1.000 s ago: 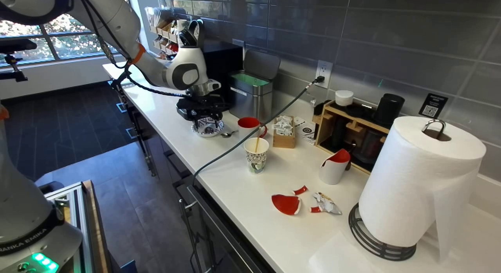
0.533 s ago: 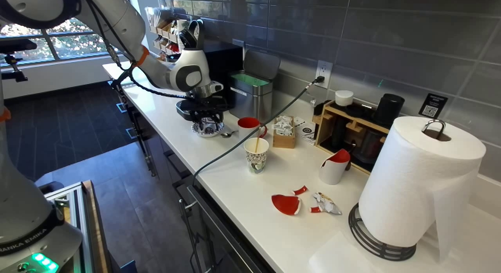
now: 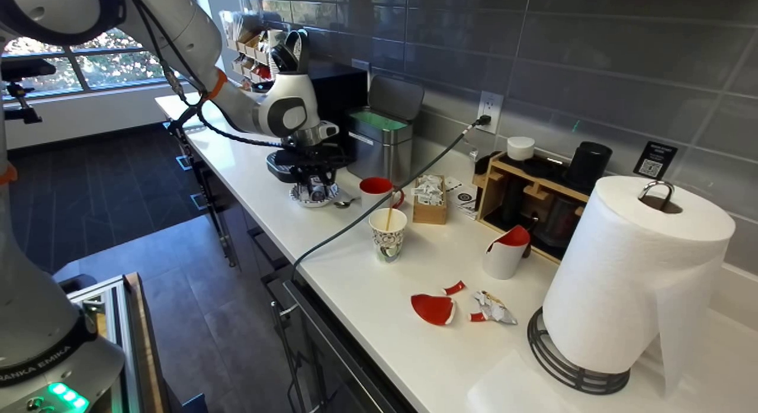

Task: Remove the coffee pod from the bowl and put it on the counter.

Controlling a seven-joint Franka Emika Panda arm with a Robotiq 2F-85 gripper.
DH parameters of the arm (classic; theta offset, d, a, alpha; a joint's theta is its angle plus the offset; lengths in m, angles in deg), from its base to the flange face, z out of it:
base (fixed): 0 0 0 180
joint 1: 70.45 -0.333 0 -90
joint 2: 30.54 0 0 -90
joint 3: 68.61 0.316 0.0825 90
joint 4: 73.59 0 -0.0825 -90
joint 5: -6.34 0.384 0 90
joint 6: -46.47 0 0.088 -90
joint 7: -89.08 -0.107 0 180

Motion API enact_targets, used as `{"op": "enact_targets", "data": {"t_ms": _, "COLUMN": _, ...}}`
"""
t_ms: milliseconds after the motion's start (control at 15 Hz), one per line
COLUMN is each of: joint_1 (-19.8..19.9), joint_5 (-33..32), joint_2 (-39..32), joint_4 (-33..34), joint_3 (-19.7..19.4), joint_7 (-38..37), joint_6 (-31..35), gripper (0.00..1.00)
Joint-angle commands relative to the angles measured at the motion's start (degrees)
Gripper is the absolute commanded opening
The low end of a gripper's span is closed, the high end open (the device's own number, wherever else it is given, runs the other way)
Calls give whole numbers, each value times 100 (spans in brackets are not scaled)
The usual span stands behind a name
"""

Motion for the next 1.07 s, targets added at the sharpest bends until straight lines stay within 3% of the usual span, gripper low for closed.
{"op": "enact_targets", "data": {"t_ms": 0, "joint_1": -9, "joint_5": -140, "joint_2": 123, "joint_4": -6, "joint_3": 72, "joint_7": -104, "joint_6": -111, "gripper": 23}}
{"op": "enact_targets", "data": {"t_ms": 267, "joint_1": -22, "joint_5": -123, "joint_2": 530, "joint_4": -168, "joint_3": 182, "joint_7": -61, "joint_6": -192, "gripper": 23}}
{"op": "enact_targets", "data": {"t_ms": 467, "joint_1": -94, "joint_5": -471, "joint_2": 1066, "joint_4": -440, "joint_3": 46, "joint_7": -358, "joint_6": -462, "gripper": 23}}
{"op": "enact_targets", "data": {"t_ms": 733, "joint_1": -47, "joint_5": -804, "joint_2": 1403, "joint_4": -433, "joint_3": -4, "joint_7": -489, "joint_6": -1977, "gripper": 23}}
{"op": "enact_targets", "data": {"t_ms": 1000, "joint_1": -45, "joint_5": -716, "joint_2": 1008, "joint_4": -88, "joint_3": 54, "joint_7": -245, "joint_6": -3360, "gripper": 23}}
